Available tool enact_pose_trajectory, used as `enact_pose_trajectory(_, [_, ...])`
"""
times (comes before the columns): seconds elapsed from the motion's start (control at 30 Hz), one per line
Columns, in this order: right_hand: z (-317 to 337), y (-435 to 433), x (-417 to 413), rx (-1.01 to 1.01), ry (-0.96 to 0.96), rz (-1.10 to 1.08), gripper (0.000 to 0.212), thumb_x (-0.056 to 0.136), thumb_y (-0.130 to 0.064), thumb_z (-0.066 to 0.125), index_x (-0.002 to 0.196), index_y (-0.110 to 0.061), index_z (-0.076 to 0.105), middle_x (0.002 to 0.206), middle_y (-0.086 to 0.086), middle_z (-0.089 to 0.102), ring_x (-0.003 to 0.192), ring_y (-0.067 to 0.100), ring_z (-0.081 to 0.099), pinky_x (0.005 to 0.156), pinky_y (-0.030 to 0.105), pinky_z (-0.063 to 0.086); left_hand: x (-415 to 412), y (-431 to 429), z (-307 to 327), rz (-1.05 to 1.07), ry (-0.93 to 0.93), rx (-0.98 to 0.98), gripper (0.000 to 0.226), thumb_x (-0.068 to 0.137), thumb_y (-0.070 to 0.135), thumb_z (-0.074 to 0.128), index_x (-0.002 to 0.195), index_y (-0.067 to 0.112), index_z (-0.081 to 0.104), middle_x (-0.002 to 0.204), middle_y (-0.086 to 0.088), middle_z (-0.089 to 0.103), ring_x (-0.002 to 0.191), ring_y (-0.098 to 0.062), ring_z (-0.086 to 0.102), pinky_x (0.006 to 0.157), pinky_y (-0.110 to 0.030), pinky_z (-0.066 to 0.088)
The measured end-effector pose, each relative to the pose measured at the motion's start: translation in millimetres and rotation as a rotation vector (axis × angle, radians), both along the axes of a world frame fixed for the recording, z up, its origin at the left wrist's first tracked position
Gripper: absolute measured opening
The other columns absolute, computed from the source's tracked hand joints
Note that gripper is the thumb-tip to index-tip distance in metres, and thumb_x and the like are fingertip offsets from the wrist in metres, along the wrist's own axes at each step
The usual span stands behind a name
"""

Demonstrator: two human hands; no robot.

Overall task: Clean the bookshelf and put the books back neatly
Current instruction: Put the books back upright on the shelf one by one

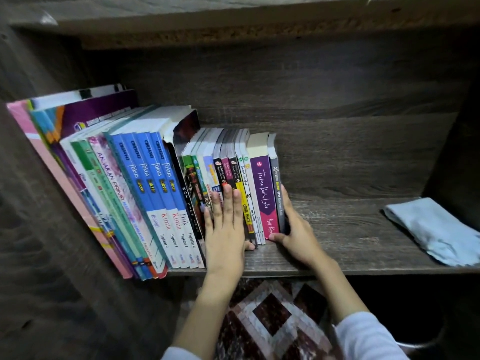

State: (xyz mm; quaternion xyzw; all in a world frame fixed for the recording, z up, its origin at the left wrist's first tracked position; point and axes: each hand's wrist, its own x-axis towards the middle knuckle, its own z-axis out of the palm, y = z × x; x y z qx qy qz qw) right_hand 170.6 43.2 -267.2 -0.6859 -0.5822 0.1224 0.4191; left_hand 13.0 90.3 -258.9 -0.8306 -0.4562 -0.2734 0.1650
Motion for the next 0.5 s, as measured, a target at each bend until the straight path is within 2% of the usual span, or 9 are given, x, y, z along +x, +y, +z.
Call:
enact_pose_trajectory(0.13, [-2.7,3.2,-8.3,0.022,0.0,-0.027,0.125,0.075,-0.004,0.074,0.129,-0.066,-0.02,0.157,-0.006,0.021,0.131,0.024,0.045,0.103,0.046,0.042,-2.3,0.1,-0.3,-0.006,-0.006,-0.013,0.162,0.033,0.053,0.087,0.146,0.001,-0.018,0.153,-0.016,-0.024,0.142,-0.03,-0.019,0.114,-0.045,-0.004])
enact_pose_trajectory(0.23, [-5.8,4.0,-9.5,0.014,-0.005,-0.027,0.127,0.075,-0.006,0.074,0.128,-0.068,-0.023,0.157,-0.008,0.018,0.128,0.026,0.048,0.099,0.049,0.045,-3.5,-2.0,-0.9,-0.013,-0.016,-0.044,0.162,0.035,0.047,0.089,0.146,0.002,-0.019,0.153,-0.015,-0.025,0.142,-0.029,-0.02,0.115,-0.045,-0.005])
enact_pose_trajectory(0.33, [-2.0,2.1,-6.6,-0.003,0.05,0.012,0.124,0.073,-0.005,0.073,0.131,-0.066,-0.019,0.158,-0.009,0.017,0.135,0.022,0.04,0.104,0.044,0.042,-2.5,-6.2,-0.6,-0.006,-0.031,-0.088,0.158,0.042,0.04,0.091,0.144,0.004,-0.025,0.152,-0.013,-0.03,0.142,-0.027,-0.022,0.115,-0.045,-0.006])
enact_pose_trajectory(0.43, [7.7,-2.9,-4.7,0.005,0.205,0.099,0.113,0.072,-0.002,0.068,0.143,-0.055,-0.003,0.156,-0.008,0.024,0.138,0.015,0.034,0.11,0.042,0.035,-0.3,-14.6,2.3,-0.014,-0.066,-0.123,0.148,0.056,0.025,0.087,0.141,0.009,-0.033,0.149,-0.009,-0.038,0.14,-0.025,-0.028,0.116,-0.05,-0.009])
enact_pose_trajectory(0.5, [13.4,-6.8,-3.4,0.014,0.2,0.094,0.105,0.074,-0.004,0.067,0.147,-0.047,0.004,0.156,-0.009,0.021,0.142,0.011,0.024,0.116,0.041,0.027,0.7,-20.7,4.6,-0.022,-0.1,-0.162,0.136,0.065,0.02,0.078,0.14,0.013,-0.036,0.148,-0.006,-0.04,0.139,-0.022,-0.03,0.112,-0.05,-0.011])
